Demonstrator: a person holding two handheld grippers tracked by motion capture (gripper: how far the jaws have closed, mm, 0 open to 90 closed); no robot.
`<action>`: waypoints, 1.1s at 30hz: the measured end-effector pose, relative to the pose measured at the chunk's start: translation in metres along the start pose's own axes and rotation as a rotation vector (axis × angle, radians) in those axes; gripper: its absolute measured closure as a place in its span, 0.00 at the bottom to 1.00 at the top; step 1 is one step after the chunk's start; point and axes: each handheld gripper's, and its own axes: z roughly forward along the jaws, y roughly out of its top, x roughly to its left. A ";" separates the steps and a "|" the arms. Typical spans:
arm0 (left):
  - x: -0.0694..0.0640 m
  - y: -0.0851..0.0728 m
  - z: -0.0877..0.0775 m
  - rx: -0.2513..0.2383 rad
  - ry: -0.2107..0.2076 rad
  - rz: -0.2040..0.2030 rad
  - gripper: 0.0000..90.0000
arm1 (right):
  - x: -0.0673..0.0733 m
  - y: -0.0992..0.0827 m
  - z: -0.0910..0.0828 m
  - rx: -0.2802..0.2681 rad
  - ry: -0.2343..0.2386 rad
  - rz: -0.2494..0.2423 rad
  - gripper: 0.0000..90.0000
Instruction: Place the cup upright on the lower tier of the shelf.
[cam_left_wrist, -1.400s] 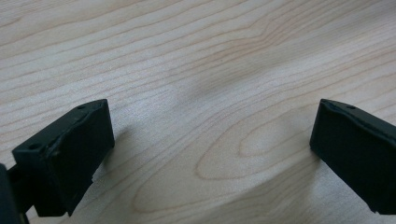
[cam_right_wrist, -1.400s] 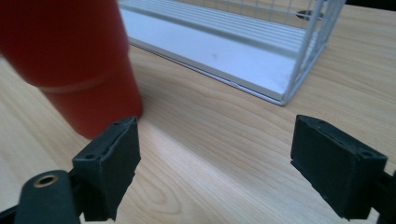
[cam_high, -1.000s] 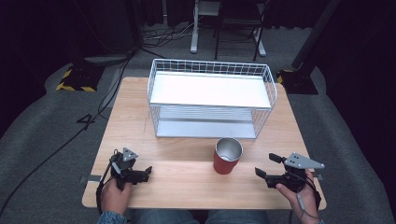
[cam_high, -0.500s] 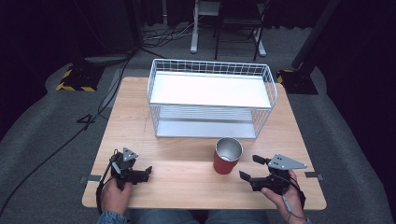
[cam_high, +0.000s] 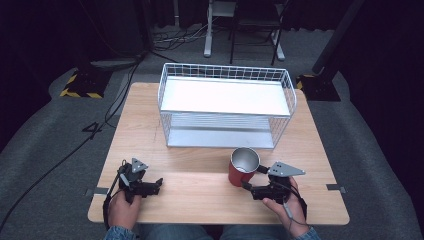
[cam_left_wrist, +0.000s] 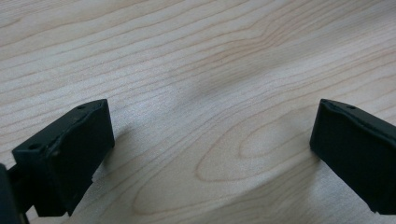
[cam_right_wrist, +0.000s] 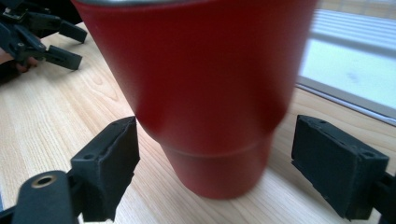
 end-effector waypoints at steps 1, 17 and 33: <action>0.000 0.000 0.000 0.000 0.000 -0.001 0.00 | 0.000 0.000 0.002 0.003 0.003 -0.003 0.18; 0.000 0.000 0.000 0.000 0.000 -0.001 0.00 | -0.001 -0.004 0.035 0.005 -0.012 -0.025 0.15; 0.000 0.000 0.000 0.000 -0.003 -0.002 0.00 | -0.004 -0.002 0.042 0.015 0.004 -0.036 0.16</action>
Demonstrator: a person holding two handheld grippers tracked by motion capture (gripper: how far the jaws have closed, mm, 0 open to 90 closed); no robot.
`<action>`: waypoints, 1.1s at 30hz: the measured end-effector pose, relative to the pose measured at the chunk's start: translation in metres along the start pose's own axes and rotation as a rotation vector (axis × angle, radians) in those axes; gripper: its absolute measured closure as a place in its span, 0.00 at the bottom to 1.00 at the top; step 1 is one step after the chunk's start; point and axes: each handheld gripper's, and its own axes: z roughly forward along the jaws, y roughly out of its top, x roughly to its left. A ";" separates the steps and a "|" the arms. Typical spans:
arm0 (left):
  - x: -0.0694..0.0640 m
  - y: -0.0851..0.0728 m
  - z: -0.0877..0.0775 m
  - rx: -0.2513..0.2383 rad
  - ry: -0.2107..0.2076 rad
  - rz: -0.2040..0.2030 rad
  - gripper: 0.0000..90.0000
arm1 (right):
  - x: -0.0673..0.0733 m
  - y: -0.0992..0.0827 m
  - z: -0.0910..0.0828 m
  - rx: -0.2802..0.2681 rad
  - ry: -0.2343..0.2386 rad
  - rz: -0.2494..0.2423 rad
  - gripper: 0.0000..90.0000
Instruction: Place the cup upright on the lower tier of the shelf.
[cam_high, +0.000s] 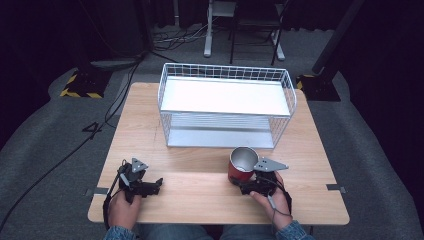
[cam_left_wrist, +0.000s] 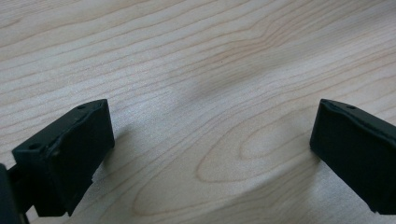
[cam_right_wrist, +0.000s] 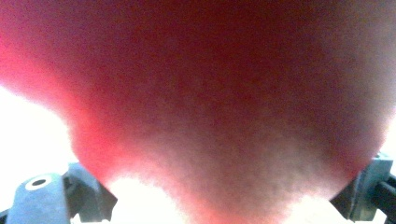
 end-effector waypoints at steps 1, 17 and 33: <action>0.000 0.000 0.000 -0.001 0.000 0.001 0.00 | 0.000 0.000 0.000 0.000 0.001 0.001 0.16; 0.000 0.000 0.000 0.000 0.000 0.000 0.00 | 0.005 0.000 -0.001 -0.003 -0.035 -0.018 0.18; 0.000 0.000 0.000 0.000 0.000 0.000 0.00 | 0.006 0.009 -0.008 -0.032 -0.034 -0.017 0.19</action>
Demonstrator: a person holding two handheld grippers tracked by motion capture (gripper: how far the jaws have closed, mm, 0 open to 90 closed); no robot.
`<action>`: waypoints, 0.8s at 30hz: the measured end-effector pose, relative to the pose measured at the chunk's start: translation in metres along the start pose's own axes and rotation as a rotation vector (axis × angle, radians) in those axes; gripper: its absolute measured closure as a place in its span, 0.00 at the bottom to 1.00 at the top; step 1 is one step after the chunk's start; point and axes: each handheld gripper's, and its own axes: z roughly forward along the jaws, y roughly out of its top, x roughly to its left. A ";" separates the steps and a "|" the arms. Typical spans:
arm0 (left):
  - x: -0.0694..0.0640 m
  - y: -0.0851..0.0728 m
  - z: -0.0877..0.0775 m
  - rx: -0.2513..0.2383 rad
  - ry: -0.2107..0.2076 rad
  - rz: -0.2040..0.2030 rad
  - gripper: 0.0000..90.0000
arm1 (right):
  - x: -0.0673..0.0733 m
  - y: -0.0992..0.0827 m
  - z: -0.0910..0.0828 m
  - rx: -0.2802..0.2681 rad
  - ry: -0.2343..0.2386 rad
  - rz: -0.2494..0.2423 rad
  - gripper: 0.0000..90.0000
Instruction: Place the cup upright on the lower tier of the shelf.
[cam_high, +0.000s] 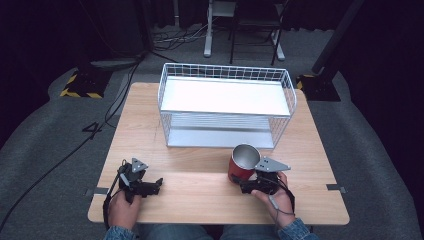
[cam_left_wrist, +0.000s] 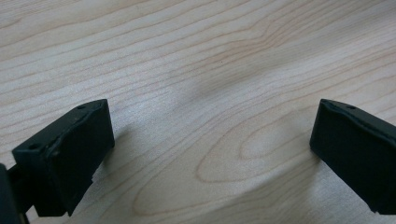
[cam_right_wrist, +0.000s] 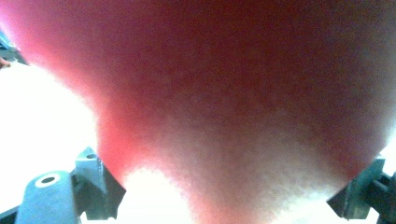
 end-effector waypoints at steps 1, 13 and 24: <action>0.000 0.000 0.000 0.000 0.000 0.000 0.00 | 0.000 0.000 0.000 0.000 0.000 0.000 0.19; 0.000 0.000 0.000 0.000 0.001 0.001 0.00 | 0.004 0.027 0.004 -0.005 -0.004 -0.017 0.19; 0.000 0.000 0.000 0.000 0.003 0.001 0.00 | -0.002 0.052 0.023 0.006 -0.023 -0.024 0.19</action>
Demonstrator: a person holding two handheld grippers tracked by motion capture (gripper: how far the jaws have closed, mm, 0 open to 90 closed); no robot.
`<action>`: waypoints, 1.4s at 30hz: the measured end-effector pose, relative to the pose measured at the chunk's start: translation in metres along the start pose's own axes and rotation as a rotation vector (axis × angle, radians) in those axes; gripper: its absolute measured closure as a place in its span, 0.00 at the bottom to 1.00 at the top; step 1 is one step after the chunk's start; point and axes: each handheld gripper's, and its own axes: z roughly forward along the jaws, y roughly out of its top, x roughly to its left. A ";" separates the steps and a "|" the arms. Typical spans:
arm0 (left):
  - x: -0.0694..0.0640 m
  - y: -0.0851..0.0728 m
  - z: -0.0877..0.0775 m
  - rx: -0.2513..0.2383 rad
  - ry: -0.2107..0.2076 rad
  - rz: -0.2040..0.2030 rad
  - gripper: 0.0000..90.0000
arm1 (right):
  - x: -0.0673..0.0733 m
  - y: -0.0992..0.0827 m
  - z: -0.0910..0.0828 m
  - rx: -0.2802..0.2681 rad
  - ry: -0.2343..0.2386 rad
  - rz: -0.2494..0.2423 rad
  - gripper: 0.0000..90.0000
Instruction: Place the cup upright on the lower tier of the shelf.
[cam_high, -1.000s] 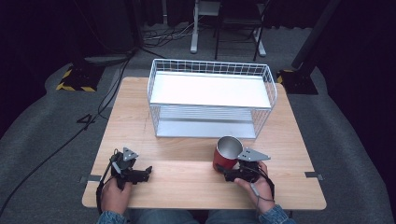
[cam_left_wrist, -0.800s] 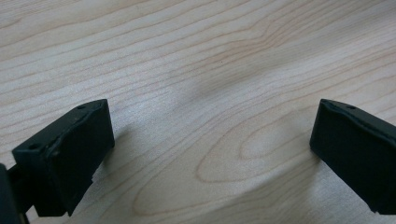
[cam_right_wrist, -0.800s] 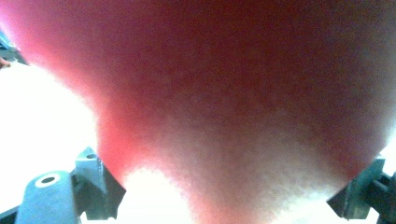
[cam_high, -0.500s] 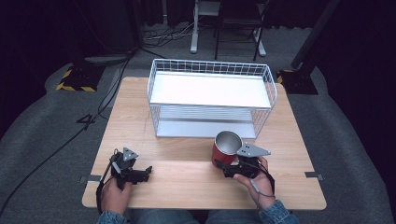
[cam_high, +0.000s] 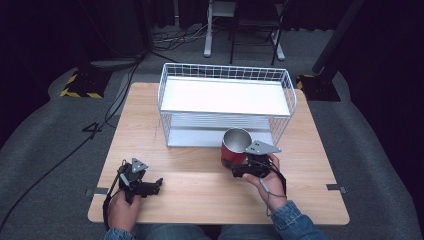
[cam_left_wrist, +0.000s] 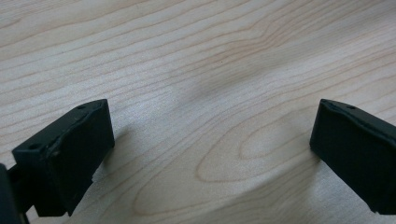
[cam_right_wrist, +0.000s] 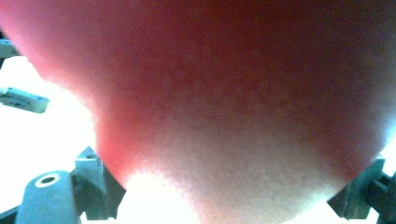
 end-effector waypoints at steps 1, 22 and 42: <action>0.000 0.000 0.000 0.000 0.000 0.000 0.00 | -0.001 0.002 0.002 -0.001 -0.001 -0.002 0.19; -0.001 -0.002 -0.001 -0.005 0.003 -0.008 0.00 | -0.018 0.020 0.052 -0.011 -0.048 0.021 0.19; -0.001 -0.002 -0.001 -0.003 0.002 -0.009 0.00 | -0.029 0.028 0.085 -0.015 -0.133 0.060 0.19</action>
